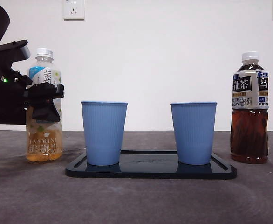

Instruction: Pour the drink into the cup

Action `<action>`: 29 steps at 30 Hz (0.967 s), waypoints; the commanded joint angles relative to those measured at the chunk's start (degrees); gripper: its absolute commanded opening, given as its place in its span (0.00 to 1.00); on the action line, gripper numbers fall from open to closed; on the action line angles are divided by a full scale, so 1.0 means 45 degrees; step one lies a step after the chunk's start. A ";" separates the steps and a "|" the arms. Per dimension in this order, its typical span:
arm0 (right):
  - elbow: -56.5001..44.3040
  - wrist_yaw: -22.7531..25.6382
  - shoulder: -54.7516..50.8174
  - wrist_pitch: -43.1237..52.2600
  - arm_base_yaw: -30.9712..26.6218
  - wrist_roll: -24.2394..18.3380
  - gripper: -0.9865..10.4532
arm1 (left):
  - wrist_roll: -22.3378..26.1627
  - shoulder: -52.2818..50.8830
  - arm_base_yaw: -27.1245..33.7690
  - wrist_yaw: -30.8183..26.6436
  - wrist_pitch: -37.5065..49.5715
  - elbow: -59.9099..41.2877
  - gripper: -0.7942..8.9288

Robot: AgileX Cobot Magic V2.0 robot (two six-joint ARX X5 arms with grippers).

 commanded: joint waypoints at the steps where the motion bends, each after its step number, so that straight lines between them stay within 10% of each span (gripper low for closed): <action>1: 0.0194 0.0019 0.0015 0.0092 0.0078 -0.0102 0.51 | 0.0087 0.0155 -0.0058 0.0010 0.0316 0.0170 0.27; 29: 0.0189 0.0019 0.0015 0.0092 0.0078 -0.0151 0.51 | 0.0015 -0.0068 -0.0058 0.0010 -0.2050 0.0170 0.58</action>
